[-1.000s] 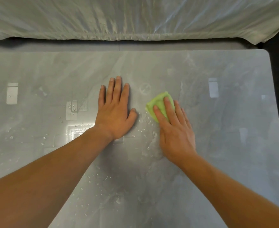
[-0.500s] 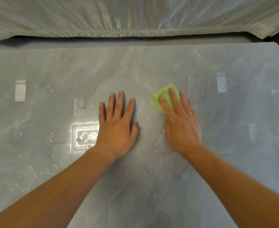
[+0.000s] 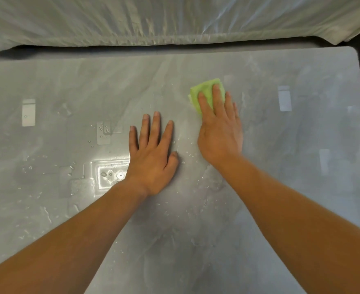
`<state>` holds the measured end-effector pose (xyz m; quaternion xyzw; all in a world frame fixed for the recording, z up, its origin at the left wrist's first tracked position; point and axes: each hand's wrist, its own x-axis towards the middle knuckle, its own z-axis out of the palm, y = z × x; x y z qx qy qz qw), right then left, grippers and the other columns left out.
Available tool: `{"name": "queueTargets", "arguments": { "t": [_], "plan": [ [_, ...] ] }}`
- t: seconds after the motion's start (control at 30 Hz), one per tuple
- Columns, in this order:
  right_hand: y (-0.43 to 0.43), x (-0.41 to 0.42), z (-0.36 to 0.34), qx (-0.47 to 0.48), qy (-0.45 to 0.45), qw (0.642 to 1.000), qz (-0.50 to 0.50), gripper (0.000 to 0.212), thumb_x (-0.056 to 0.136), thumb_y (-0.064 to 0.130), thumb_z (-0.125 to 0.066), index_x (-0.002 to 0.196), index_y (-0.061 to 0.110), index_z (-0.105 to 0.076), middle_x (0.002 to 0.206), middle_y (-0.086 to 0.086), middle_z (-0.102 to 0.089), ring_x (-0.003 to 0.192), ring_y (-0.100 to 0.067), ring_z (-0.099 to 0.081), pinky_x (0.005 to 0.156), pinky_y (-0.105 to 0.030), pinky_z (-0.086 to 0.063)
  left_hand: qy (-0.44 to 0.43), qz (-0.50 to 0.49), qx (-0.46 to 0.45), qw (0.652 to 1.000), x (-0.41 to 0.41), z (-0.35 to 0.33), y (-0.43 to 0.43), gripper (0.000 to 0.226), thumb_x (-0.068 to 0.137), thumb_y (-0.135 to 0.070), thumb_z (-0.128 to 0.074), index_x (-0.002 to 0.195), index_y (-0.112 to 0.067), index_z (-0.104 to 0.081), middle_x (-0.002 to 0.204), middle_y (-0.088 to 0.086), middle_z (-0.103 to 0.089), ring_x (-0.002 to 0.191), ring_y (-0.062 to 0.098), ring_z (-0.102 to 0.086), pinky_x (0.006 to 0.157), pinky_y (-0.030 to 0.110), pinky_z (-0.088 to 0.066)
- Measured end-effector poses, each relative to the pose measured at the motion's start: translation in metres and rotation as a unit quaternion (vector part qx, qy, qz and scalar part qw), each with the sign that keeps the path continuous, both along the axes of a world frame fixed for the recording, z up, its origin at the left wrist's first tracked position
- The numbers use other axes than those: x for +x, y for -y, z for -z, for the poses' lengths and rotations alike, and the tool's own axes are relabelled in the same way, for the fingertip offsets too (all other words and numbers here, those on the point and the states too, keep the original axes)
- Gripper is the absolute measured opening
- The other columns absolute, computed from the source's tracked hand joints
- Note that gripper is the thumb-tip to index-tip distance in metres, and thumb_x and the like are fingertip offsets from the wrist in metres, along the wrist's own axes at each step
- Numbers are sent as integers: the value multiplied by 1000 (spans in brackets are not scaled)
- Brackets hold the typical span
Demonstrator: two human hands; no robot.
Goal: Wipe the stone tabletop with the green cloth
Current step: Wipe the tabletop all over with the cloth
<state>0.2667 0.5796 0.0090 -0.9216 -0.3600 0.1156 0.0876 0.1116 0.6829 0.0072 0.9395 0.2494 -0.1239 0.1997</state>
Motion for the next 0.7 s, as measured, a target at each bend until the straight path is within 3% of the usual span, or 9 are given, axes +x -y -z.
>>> {"name": "queueTargets", "arguments": {
  "t": [0.1, 0.17, 0.3, 0.37, 0.53, 0.57, 0.7],
  "plan": [
    [28, -21, 2, 3, -2, 988, -155, 75, 91, 10, -47, 157, 31, -17, 167, -3, -3, 153, -32, -3, 124, -44, -6, -2, 6, -2, 1000, 0, -1, -1, 72, 94, -47, -16, 158, -26, 7, 163, 3, 26, 146, 20, 33, 117, 48, 21],
    [53, -4, 2, 6, -5, 984, -179, 73, 92, 8, -48, 155, 33, -21, 167, -2, -9, 153, -32, -8, 124, -42, -7, -4, 8, -2, 1000, -1, -1, -2, 72, 94, -47, -16, 158, -26, 8, 163, 3, 27, 146, 21, 34, 117, 47, 23],
    [67, 15, -3, 16, -23, 998, 49, 68, 94, 10, -46, 155, 32, -25, 167, -3, -10, 152, -32, -9, 123, -48, -15, -12, 11, 11, 1000, -1, 0, -1, 71, 94, -48, -14, 157, -26, 11, 162, 4, 28, 145, 21, 35, 117, 48, 22],
    [64, -14, -5, 15, -5, 997, 78, 73, 90, 9, -49, 155, 30, -25, 166, -6, -10, 151, -35, -11, 121, -49, -20, -13, 10, 16, 1000, -1, 1, 0, 72, 93, -48, -15, 157, -26, 11, 162, 5, 28, 146, 22, 34, 117, 50, 21],
    [88, -53, 1, 3, -7, 992, -123, 67, 92, 13, -44, 155, 28, -28, 166, -5, -11, 152, -34, -8, 123, -48, -15, -5, 14, 7, 1000, -2, -4, 0, 71, 94, -47, -15, 159, -23, 3, 164, 7, 22, 148, 25, 29, 119, 48, 19],
    [91, -42, 1, 6, -7, 995, -102, 67, 91, 11, -45, 154, 29, -29, 166, -4, -13, 152, -34, -11, 123, -49, -17, -3, 15, 7, 1000, -4, -6, 1, 71, 95, -47, -15, 159, -21, 1, 164, 9, 21, 149, 25, 28, 119, 47, 19],
    [86, -30, -1, 24, -21, 988, 150, 67, 96, 12, -42, 156, 34, -21, 167, -1, -4, 153, -30, -5, 124, -44, -11, -13, 14, 17, 1000, -20, -9, 14, 71, 97, -51, -13, 158, -21, 4, 163, 11, 23, 148, 25, 30, 119, 47, 20]
  ]
}}
